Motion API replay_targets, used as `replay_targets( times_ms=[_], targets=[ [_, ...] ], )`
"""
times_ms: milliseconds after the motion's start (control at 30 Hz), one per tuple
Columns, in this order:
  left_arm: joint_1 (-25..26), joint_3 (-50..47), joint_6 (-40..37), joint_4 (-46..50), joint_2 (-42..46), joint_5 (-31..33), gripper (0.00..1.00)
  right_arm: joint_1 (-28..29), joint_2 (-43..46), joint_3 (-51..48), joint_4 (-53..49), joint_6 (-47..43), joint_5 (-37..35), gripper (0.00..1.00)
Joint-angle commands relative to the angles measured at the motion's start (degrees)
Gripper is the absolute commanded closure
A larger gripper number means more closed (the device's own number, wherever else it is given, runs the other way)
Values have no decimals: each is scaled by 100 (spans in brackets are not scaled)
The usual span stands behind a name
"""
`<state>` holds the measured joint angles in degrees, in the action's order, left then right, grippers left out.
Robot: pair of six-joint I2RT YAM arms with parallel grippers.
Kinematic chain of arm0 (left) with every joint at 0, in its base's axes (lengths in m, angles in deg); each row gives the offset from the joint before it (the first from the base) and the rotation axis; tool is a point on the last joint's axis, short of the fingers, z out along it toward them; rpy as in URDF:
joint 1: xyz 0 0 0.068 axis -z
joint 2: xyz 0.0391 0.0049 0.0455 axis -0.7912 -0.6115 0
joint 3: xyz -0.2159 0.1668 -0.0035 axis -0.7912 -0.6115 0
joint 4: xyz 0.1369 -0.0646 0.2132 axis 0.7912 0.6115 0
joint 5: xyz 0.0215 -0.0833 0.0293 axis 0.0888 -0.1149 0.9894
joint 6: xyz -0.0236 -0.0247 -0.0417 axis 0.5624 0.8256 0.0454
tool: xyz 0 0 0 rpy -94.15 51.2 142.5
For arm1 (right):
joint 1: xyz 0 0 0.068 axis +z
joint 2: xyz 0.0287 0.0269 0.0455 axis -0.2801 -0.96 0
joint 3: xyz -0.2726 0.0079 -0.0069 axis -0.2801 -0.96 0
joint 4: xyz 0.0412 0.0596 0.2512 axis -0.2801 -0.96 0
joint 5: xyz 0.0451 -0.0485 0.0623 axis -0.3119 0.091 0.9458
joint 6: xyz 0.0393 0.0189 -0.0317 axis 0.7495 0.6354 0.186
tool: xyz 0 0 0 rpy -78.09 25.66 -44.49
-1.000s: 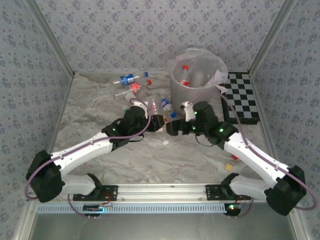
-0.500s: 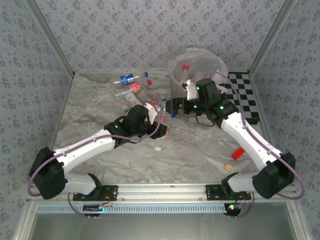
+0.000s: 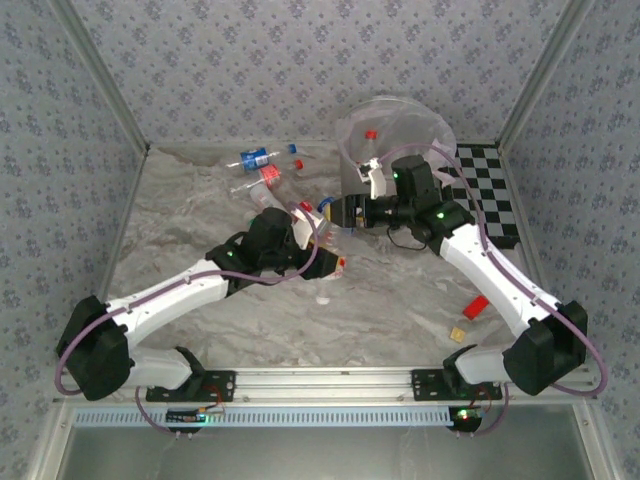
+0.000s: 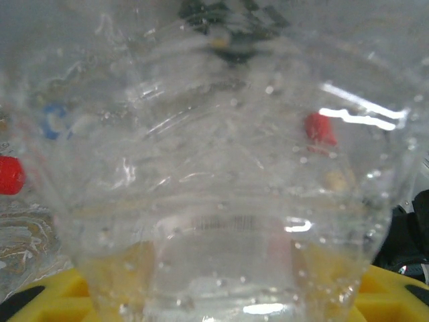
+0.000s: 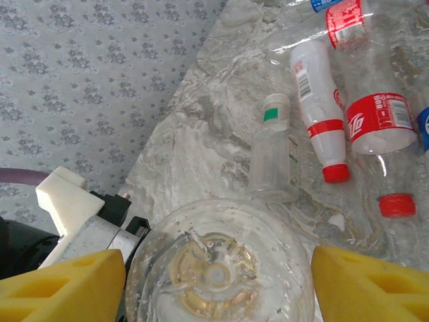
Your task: Put the plastic bottles in the bin
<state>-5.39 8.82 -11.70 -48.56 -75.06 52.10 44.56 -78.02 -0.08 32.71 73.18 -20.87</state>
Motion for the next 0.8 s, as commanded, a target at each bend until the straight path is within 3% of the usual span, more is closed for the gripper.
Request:
replay_targets(
  times_ms=[0,100,200,300,433,533,667,767],
  targets=[
    [-64,-92,-27,-618,353,-321,49,-78,84,-63,-27,23,314,24],
    [-247,-283,131,-930,536,-461,49,-197,141,-45,-193,-92,420,14],
    [-327,-347,147,-1021,611,-624,49,-279,203,-63,-244,-140,529,14],
    [-331,-339,113,-1060,564,-851,47,-296,167,-63,-122,-74,622,19],
    [-326,-278,112,-1032,390,-667,47,-248,32,-252,172,113,825,35],
    [-325,-177,104,-932,233,-632,46,-237,-26,-181,164,105,826,35],
    [-324,-116,44,-846,135,-537,36,-287,-92,128,-84,-83,700,46],
    [-343,-111,9,-765,192,-321,20,-472,-90,422,-298,-241,649,49]
  ],
)
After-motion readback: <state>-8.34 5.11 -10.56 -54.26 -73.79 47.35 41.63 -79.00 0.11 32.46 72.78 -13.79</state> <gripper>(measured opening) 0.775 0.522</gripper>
